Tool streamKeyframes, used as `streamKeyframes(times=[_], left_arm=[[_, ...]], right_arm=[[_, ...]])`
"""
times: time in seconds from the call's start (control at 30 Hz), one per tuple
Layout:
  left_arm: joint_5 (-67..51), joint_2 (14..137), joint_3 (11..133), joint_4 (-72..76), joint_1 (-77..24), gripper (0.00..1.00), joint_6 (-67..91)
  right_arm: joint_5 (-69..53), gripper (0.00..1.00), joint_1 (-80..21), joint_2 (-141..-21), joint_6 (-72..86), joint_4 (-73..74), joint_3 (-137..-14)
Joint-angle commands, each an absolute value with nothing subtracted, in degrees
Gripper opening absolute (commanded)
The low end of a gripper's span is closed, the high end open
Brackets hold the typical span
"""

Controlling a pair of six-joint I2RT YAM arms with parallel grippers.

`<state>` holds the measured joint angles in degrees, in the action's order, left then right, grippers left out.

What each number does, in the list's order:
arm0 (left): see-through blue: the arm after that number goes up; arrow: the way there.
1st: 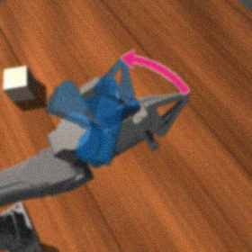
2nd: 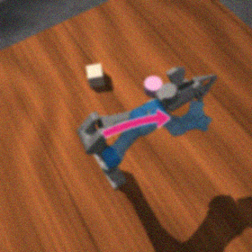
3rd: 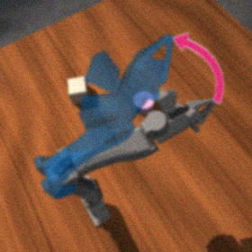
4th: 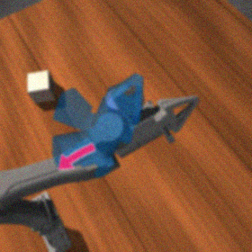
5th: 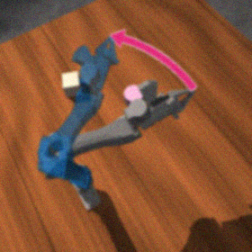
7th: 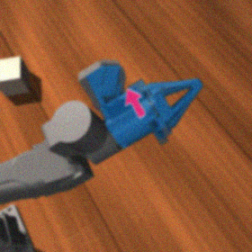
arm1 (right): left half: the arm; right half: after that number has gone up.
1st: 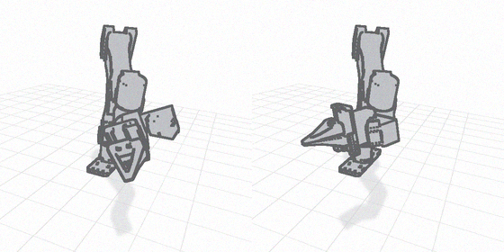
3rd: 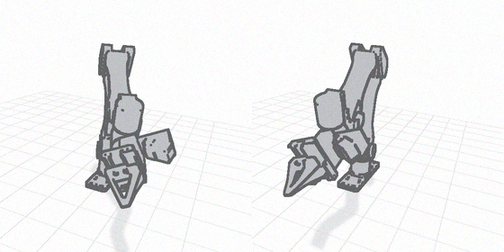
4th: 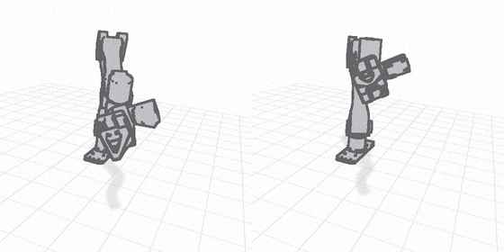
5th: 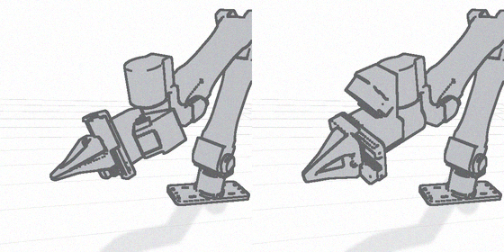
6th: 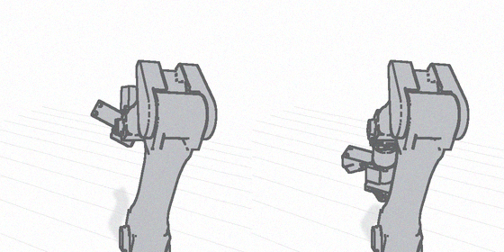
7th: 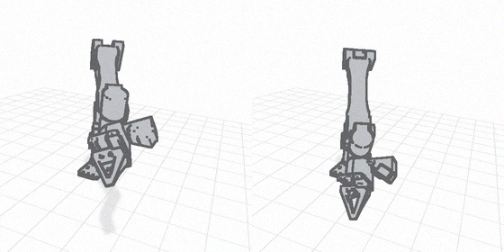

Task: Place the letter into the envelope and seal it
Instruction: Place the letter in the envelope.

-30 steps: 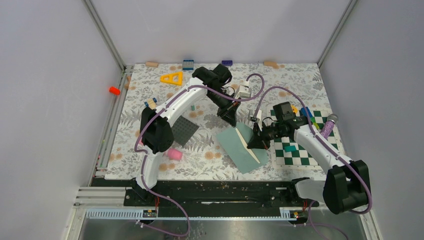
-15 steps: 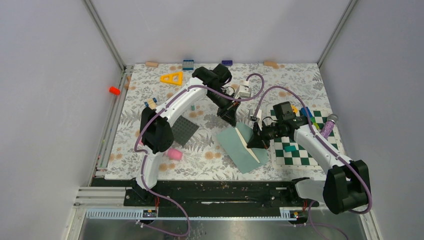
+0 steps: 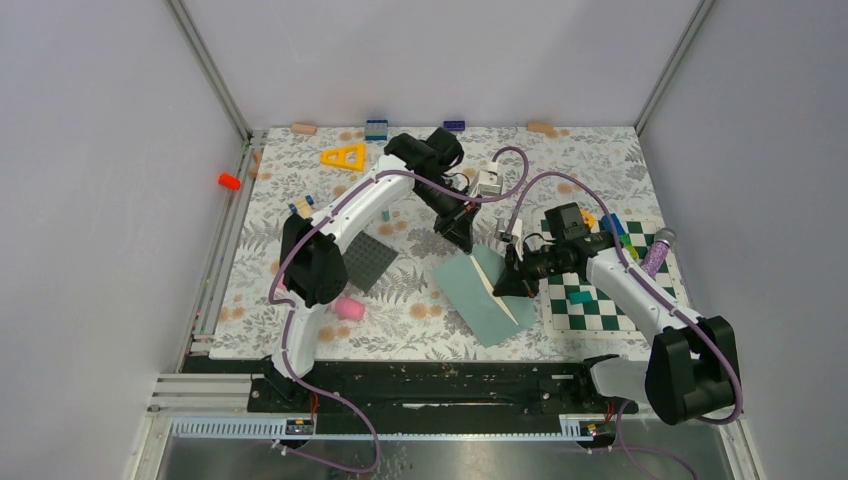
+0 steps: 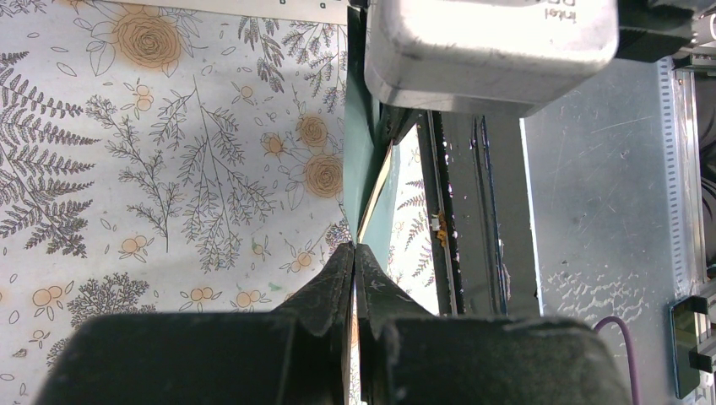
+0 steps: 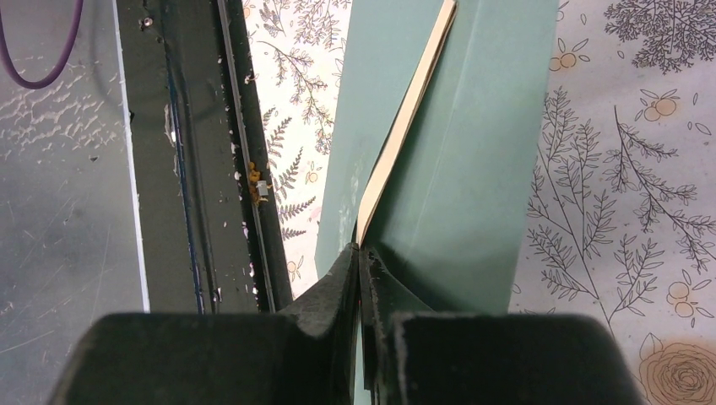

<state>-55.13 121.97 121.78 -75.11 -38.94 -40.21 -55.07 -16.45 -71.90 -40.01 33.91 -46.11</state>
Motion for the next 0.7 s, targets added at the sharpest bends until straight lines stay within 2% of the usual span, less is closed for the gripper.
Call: streamKeyframes(times=[0.0, 0.47, 0.57, 0.67], left_arm=[[-57.2, 119.0, 122.7, -74.5, -38.9, 0.00, -41.3], [-57.2, 118.8, 122.4, -74.5, -38.9, 0.00, -41.4], [-57.1, 118.8, 122.3, -74.5, -38.9, 0.00, -41.4], [-57.0, 118.7, 122.1, -74.5, -38.9, 0.00, -41.5]], right_arm=[[-56.1, 0.05, -17.0, -72.3, -39.7, 33.0, -47.7], [-55.2, 0.06, -17.1, -72.1, -39.0, 33.2, -48.4], [-55.0, 0.10, -17.1, -71.8, -38.8, 33.2, -48.5], [-53.6, 0.19, -17.1, -70.5, -38.9, 33.2, -48.5]])
